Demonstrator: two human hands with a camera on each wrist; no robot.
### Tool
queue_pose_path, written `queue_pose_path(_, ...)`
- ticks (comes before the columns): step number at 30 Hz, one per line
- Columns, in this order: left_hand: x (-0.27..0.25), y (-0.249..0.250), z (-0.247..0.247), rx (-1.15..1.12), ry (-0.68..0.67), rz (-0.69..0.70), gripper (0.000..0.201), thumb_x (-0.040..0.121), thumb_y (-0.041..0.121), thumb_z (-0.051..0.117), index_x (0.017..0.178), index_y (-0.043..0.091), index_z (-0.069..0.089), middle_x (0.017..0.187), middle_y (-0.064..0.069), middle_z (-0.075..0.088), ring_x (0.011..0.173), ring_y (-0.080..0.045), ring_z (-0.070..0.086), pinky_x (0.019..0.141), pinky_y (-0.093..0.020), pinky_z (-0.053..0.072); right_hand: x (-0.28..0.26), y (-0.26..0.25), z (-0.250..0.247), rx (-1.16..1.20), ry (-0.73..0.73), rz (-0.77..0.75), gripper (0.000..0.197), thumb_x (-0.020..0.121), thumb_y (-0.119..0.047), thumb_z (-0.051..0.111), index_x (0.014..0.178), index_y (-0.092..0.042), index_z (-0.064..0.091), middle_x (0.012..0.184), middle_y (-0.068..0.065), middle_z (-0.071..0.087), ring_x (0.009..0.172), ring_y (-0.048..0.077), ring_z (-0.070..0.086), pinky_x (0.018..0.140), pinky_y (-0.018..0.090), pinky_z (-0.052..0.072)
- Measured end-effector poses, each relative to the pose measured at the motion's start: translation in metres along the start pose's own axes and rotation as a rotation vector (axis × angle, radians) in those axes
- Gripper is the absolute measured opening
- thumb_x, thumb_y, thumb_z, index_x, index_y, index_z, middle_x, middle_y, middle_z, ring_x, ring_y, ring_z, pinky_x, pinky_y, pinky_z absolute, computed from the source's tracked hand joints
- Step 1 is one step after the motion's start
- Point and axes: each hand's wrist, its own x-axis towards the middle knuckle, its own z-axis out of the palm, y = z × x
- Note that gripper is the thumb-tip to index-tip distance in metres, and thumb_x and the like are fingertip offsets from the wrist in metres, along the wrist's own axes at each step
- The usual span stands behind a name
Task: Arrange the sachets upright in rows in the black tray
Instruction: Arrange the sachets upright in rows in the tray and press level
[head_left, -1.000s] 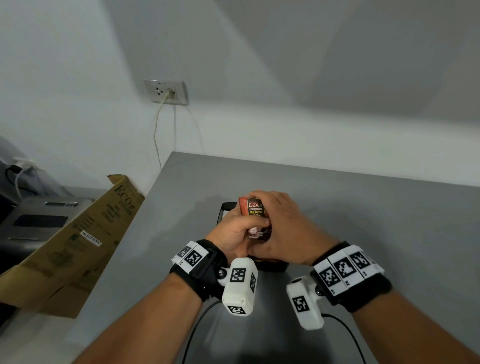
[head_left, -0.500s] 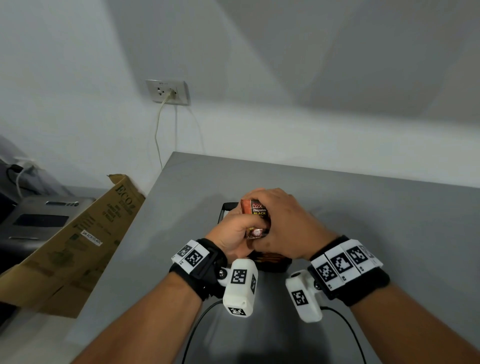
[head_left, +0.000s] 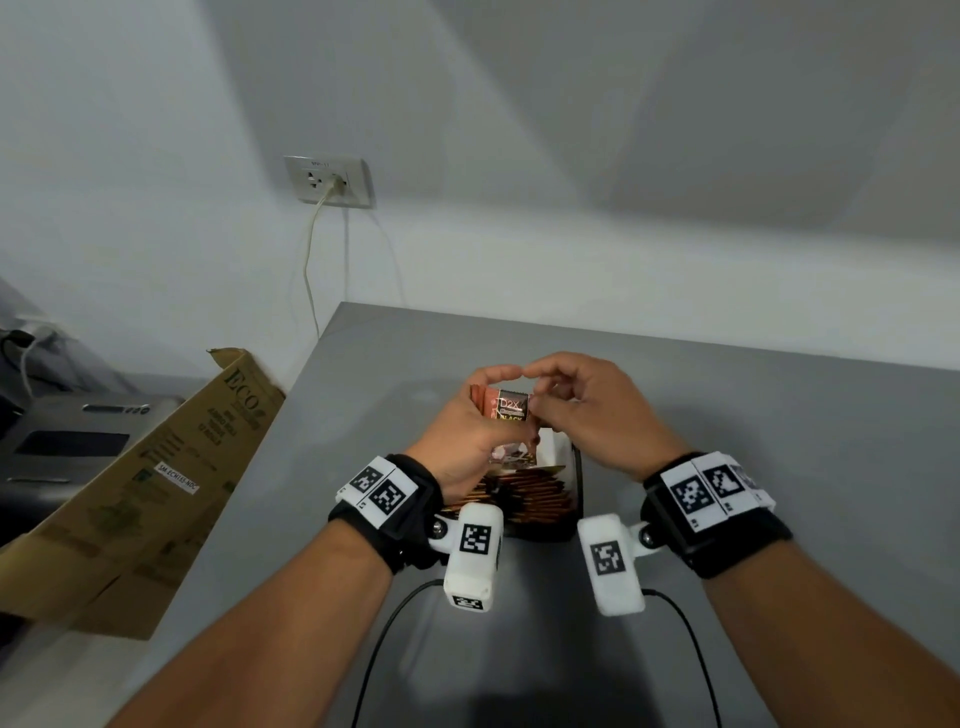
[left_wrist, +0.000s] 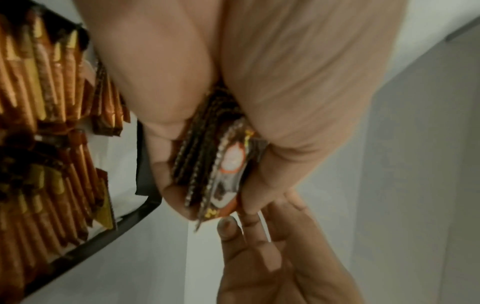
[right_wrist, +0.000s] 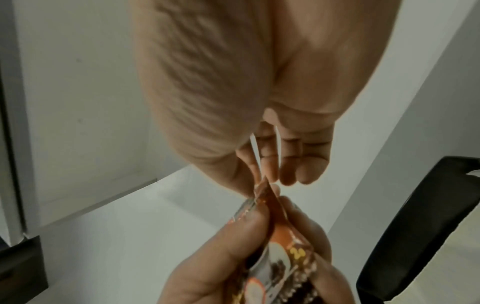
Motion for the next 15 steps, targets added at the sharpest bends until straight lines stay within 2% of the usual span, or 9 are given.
queue_pose_path(2, 0.003, -0.001, 0.002, 0.061, 0.025, 0.006, 0.076, 0.063, -0.012, 0.071, 0.132, 0.012, 0.049, 0.085, -0.015, 0.065, 0.067, -0.021, 0.064, 0.065, -0.033, 0.055, 0.003, 0.004, 0.001, -0.012, -0.014, -0.002, 0.025, 0.083, -0.01, 0.074, 0.099, -0.029, 0.073, 0.081, -0.002, 0.071, 0.072, 0.015, 0.066, 0.078, 0.036, 0.057)
queue_pose_path(4, 0.006, -0.002, 0.003, 0.1, 0.055, 0.002, 0.075, 0.064, -0.012, 0.075, 0.13, 0.014, 0.05, 0.089, -0.014, 0.066, 0.07, -0.021, 0.065, 0.066, -0.034, 0.056, 0.006, 0.007, 0.0, -0.054, -0.027, -0.001, 0.018, 0.083, -0.011, 0.076, 0.092, -0.026, 0.076, 0.078, -0.002, 0.072, 0.071, 0.016, 0.067, 0.076, 0.035, 0.056)
queue_pose_path(7, 0.01, 0.002, -0.005, 0.092, 0.164, -0.014, 0.063, 0.076, -0.006, 0.078, 0.129, 0.017, 0.051, 0.099, -0.013, 0.066, 0.073, -0.022, 0.065, 0.065, -0.036, 0.053, 0.016, 0.014, -0.007, -0.048, 0.042, 0.004, 0.014, 0.084, -0.013, 0.076, 0.08, -0.026, 0.074, 0.076, -0.005, 0.073, 0.073, 0.015, 0.069, 0.075, 0.035, 0.058)
queue_pose_path(9, 0.012, 0.005, -0.015, 0.04, 0.255, -0.02, 0.05, 0.084, 0.001, 0.073, 0.127, 0.018, 0.052, 0.105, -0.014, 0.061, 0.07, -0.019, 0.06, 0.061, -0.035, 0.05, 0.026, 0.025, -0.013, -0.106, 0.121, 0.024, 0.016, 0.085, -0.014, 0.075, 0.077, -0.027, 0.072, 0.075, -0.011, 0.072, 0.074, 0.009, 0.068, 0.073, 0.024, 0.054)
queue_pose_path(11, 0.013, 0.008, -0.025, 0.001, 0.337, -0.006, 0.042, 0.089, 0.002, 0.066, 0.125, 0.016, 0.052, 0.104, -0.012, 0.058, 0.067, -0.017, 0.056, 0.06, -0.034, 0.049, 0.035, 0.038, -0.015, -0.243, 0.134, 0.069, 0.014, 0.088, -0.013, 0.071, 0.083, -0.026, 0.072, 0.083, -0.011, 0.071, 0.081, 0.007, 0.066, 0.07, 0.012, 0.045)
queue_pose_path(12, 0.013, 0.009, -0.03, 0.001, 0.368, 0.0, 0.04, 0.09, 0.001, 0.064, 0.126, 0.015, 0.051, 0.102, -0.009, 0.058, 0.066, -0.017, 0.055, 0.059, -0.033, 0.049, 0.04, 0.046, -0.014, -0.305, 0.115, 0.094, 0.013, 0.09, -0.011, 0.068, 0.088, -0.023, 0.073, 0.087, -0.008, 0.071, 0.083, 0.01, 0.065, 0.068, 0.012, 0.043)
queue_pose_path(15, 0.012, 0.008, -0.04, 0.022, 0.412, -0.004, 0.039, 0.091, -0.003, 0.061, 0.124, 0.014, 0.052, 0.101, -0.005, 0.059, 0.066, -0.016, 0.055, 0.056, -0.03, 0.049, 0.053, 0.067, -0.004, -0.455, 0.013, 0.142, 0.017, 0.092, -0.006, 0.061, 0.097, -0.016, 0.075, 0.099, 0.003, 0.071, 0.085, 0.016, 0.062, 0.073, 0.022, 0.046)
